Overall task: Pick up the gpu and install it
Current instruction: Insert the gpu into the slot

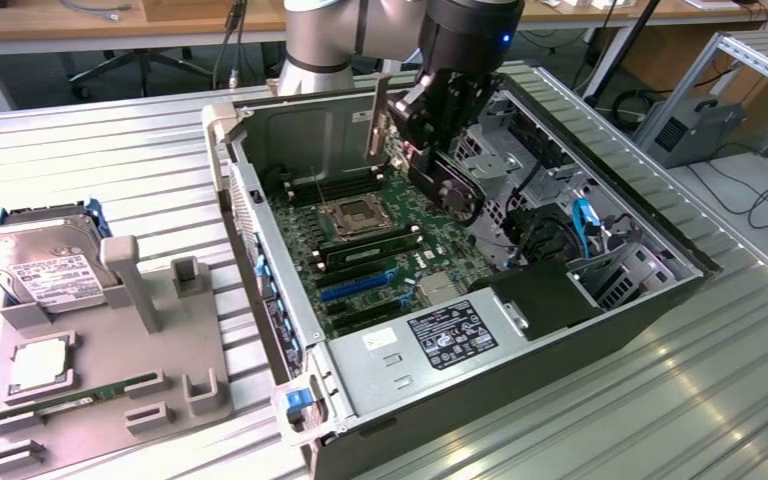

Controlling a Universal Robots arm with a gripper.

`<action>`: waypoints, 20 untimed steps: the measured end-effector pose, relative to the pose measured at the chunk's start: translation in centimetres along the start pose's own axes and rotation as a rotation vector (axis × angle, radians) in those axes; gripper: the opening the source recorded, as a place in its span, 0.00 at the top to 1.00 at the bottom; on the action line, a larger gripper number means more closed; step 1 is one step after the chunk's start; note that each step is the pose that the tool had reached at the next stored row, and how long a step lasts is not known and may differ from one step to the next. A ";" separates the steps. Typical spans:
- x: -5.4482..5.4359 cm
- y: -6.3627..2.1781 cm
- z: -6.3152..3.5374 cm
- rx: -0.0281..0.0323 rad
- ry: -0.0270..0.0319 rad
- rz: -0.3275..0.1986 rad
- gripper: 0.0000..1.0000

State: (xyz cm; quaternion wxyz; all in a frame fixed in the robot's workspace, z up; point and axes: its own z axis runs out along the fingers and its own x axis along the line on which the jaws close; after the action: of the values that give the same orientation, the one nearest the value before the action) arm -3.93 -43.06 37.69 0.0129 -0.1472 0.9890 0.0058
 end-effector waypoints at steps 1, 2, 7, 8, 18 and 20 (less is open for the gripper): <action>0.0 0.00 0.00 -0.0002 0.0000 -0.007 0.74; 0.0 0.00 0.00 -0.0004 0.0001 -0.013 0.74; 0.0 0.00 0.00 -0.0009 0.0002 -0.031 0.74; 0.0 0.00 0.00 -0.0010 0.0002 -0.034 0.74; 0.0 0.00 0.00 -0.0020 0.0005 -0.072 0.74; 0.0 0.00 0.00 -0.0022 0.0006 -0.079 0.74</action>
State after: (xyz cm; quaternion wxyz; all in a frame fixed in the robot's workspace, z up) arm -3.93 -43.06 37.69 0.0127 -0.1860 0.9824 0.0064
